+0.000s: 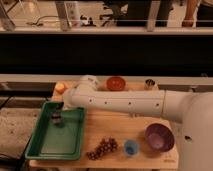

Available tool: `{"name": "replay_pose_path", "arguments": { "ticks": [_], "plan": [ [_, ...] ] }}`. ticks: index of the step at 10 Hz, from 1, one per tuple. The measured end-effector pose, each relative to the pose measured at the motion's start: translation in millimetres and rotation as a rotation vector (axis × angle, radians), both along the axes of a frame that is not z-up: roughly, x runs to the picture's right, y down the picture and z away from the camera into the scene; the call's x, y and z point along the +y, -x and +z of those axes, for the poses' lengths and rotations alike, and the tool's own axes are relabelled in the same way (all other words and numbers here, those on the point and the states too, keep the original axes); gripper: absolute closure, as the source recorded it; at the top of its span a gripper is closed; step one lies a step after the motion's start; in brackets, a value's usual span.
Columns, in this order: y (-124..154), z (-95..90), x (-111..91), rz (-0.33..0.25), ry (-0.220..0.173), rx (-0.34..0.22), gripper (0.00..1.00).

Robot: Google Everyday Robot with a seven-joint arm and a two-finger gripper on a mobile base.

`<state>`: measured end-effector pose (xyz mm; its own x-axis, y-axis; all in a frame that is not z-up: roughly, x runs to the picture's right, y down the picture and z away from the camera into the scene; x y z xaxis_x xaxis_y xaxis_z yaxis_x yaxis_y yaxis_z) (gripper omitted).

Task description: Wipe tray with brush

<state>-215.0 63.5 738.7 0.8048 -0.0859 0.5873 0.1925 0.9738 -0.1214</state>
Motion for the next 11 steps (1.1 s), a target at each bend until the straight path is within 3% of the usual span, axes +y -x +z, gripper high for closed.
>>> {"name": "replay_pose_path", "arguments": {
  "ticks": [7,11],
  "plan": [
    [17.3,-24.3,36.7,0.017,0.052,-0.014,1.00],
    [29.6,-49.8,62.6,0.010,0.098,-0.030,1.00]
  ]
}}
